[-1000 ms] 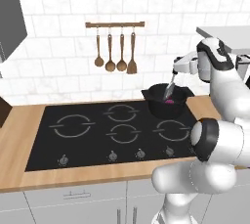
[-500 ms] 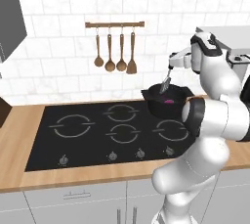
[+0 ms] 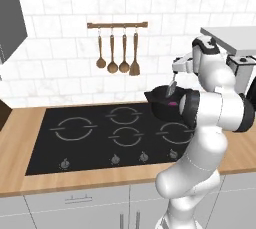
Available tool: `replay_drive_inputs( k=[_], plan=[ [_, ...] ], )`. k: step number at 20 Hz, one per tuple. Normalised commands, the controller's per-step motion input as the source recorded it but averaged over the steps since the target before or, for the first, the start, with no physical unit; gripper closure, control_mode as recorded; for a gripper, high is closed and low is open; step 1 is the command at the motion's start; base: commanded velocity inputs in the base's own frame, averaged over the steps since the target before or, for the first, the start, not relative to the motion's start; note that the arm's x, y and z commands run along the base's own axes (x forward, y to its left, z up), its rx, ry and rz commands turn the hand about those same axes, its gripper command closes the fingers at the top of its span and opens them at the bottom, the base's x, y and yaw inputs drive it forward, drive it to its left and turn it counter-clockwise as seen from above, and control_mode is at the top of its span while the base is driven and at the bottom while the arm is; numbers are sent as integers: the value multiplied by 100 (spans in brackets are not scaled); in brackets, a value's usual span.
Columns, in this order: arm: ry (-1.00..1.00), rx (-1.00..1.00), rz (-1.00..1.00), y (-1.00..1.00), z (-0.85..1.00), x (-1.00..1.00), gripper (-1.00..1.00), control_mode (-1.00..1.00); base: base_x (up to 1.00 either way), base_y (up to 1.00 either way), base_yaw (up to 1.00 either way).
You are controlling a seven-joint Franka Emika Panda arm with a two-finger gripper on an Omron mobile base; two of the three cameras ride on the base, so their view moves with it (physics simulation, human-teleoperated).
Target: Put the onion and eggplant in the pot. Retrieve the spatula and lightly stir the vegetables in the pot.
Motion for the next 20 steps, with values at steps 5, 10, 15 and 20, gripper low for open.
replay_drive_inputs(
  k=[5, 10, 15, 20],
  plan=[
    [0, -2, -10, 0, -24, 46, 100, -100, 0, 0, 0],
    [7, 0, -6, 0, -21, 25, 100, -100, 0, 0, 0],
    [9, 4, -2, -7, -27, 20, 100, -100, 0, 0, 0],
    [3, 11, 0, -23, -39, 25, 100, -100, 0, 0, 0]
  ],
)
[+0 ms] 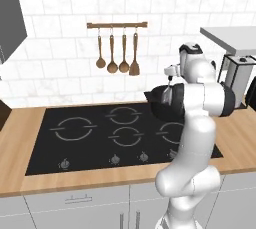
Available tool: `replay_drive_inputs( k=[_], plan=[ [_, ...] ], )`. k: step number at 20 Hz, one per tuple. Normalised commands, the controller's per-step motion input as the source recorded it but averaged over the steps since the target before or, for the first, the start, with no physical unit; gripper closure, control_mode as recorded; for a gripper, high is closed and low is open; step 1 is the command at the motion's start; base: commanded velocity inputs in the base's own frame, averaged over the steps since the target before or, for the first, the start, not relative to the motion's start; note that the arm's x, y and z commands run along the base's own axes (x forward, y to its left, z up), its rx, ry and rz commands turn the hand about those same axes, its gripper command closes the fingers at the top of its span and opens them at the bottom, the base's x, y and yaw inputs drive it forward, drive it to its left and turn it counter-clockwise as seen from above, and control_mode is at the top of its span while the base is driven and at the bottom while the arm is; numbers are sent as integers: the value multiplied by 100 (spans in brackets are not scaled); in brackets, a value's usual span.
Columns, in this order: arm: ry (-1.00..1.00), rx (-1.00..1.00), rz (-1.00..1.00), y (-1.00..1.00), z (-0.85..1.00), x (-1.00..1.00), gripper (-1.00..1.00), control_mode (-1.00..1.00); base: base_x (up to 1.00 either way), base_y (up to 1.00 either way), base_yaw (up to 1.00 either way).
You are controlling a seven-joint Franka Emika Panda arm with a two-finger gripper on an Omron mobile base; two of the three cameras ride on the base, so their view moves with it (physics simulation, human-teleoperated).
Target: Put the onion and eggplant in the pot. Retrieve the spatula and lightly stir the vegetables in the pot.
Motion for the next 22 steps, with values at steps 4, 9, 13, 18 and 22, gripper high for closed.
replay_drive_inputs(
  k=[4, 9, 13, 18, 22],
  plan=[
    [0, 11, 0, -22, -45, 32, 100, -100, 0, 0, 0],
    [0, 2, -1, -4, -41, 23, 100, -100, 0, 0, 0],
    [0, 0, -6, 0, -7, -6, 100, -100, 0, 0, 0],
    [0, 0, -6, 0, 0, -16, 100, -100, 0, 0, 0],
    [-1, 0, -6, 0, 0, -14, 100, -100, 0, 0, 0]
  ],
)
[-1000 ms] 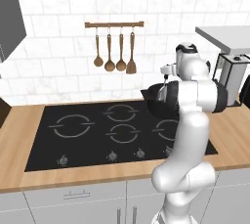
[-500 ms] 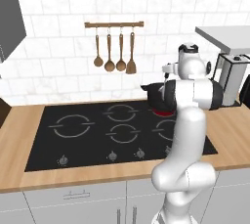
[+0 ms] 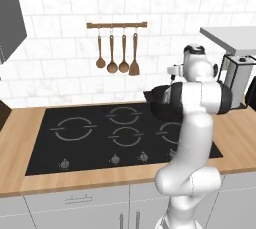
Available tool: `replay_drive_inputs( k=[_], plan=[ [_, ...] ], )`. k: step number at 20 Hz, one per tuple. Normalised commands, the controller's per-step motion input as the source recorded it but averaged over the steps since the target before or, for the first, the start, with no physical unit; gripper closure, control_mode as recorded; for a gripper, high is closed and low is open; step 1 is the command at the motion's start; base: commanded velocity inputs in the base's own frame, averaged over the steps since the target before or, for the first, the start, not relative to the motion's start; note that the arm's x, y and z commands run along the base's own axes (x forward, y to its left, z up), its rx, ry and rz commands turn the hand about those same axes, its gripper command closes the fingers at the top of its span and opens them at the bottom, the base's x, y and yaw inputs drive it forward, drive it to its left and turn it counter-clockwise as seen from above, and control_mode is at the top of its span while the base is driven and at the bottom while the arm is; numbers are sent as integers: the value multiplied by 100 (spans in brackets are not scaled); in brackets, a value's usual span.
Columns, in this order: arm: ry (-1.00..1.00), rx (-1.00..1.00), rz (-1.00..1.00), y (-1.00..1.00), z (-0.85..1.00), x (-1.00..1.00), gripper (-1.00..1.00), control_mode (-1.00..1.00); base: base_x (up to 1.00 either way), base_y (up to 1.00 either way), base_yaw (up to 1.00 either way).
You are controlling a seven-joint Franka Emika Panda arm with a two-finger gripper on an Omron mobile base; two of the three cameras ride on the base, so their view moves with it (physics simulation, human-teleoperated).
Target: Put the onion and eggplant in the pot. Retrieve the spatula and lightly stir the vegetables in the pot.
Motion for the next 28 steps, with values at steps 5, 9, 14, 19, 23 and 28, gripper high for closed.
replay_drive_inputs(
  k=[5, 9, 14, 19, 23, 28],
  plan=[
    [-10, 0, -7, 0, 7, -50, 100, -100, 0, 0, 0],
    [-8, 0, -9, 11, 18, -51, 100, -100, 0, 0, 0],
    [-5, -3, -11, 24, 32, -43, 100, -100, 0, 0, 0],
    [9, 0, -14, 0, 22, -71, 100, -100, 0, 0, 0],
    [9, 0, -9, 0, 14, -43, 100, -100, 0, 0, 0],
    [0, 0, 0, 0, 0, 30, 100, -100, 0, 0, 0]
  ],
)
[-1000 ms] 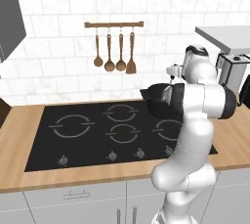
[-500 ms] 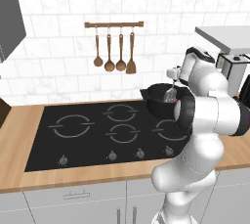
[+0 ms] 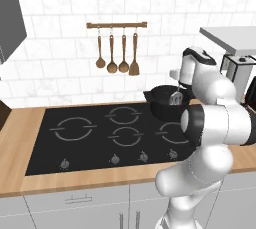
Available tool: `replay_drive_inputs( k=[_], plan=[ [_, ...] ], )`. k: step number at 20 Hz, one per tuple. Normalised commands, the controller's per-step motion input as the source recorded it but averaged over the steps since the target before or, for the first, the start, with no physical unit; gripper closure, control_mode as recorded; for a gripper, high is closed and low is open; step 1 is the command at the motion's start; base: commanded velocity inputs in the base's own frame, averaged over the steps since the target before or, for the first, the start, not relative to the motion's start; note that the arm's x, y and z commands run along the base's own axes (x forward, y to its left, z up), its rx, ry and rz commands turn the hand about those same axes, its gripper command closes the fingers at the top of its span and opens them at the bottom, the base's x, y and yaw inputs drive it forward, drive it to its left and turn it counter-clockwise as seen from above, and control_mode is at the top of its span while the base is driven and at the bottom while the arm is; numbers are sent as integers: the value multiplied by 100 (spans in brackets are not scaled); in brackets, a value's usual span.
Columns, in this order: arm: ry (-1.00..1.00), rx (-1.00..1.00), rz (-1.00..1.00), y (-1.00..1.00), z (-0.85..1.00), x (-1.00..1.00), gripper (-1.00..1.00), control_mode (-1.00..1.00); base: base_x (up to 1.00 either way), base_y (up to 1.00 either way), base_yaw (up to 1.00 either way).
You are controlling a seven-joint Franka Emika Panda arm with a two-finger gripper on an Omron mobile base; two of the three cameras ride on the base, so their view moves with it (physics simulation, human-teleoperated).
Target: Put the onion and eggplant in the pot. Retrieve the spatula and lightly stir the vegetables in the pot.
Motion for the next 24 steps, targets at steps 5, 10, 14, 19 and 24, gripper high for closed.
replay_drive_inputs(
  k=[5, 10, 14, 19, 24],
  plan=[
    [-1, 0, 0, 0, -20, 43, 100, -100, 0, 0, 0],
    [-3, 0, 0, 0, -46, 31, 100, -100, 0, 0, 0],
    [-1, 0, 0, 0, -66, 38, 100, -100, 0, 0, 0],
    [-11, 0, 0, 9, -58, 32, 100, -100, 0, 0, 0],
    [-32, 0, 0, 25, -36, 16, 100, -100, 0, 0, 0]
  ],
)
